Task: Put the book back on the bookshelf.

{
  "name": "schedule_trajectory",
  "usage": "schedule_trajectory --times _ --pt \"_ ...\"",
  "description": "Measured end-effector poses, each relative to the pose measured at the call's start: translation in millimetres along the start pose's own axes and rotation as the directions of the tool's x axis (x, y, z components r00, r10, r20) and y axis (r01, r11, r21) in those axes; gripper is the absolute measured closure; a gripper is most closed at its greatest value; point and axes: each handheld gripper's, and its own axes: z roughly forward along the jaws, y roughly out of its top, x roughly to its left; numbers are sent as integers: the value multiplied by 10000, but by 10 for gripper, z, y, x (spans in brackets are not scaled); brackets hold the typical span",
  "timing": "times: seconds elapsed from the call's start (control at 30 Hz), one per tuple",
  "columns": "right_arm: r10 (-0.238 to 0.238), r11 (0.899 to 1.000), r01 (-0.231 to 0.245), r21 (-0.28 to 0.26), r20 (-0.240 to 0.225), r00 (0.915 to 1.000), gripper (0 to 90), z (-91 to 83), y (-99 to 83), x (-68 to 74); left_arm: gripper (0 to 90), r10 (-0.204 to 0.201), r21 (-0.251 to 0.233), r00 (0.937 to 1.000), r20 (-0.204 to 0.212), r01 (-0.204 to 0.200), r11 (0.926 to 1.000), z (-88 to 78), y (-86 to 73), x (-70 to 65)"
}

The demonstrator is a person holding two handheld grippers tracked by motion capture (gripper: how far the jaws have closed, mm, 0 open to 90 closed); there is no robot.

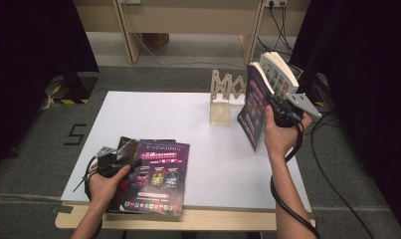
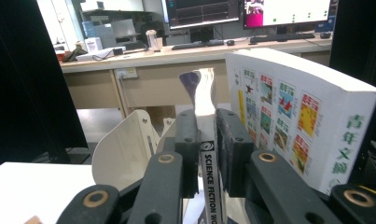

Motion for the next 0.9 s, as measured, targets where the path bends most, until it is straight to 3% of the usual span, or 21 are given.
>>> schedule_trajectory --times 0.2,0.57,0.9 --pt "-168 9996 167 233 33 9999 779 -44 -14 -12 368 4 11 10000 7 -4 10000 1 -2 -1" --pt "-62 9972 57 749 60 10000 754 11 -39 -49 368 -15 1 10000 11 15 10000 -3 -1 2" --pt "-550 9941 506 964 433 9975 719 69 1 -32 368 -11 -9 10000 3 11 10000 -8 3 -1"
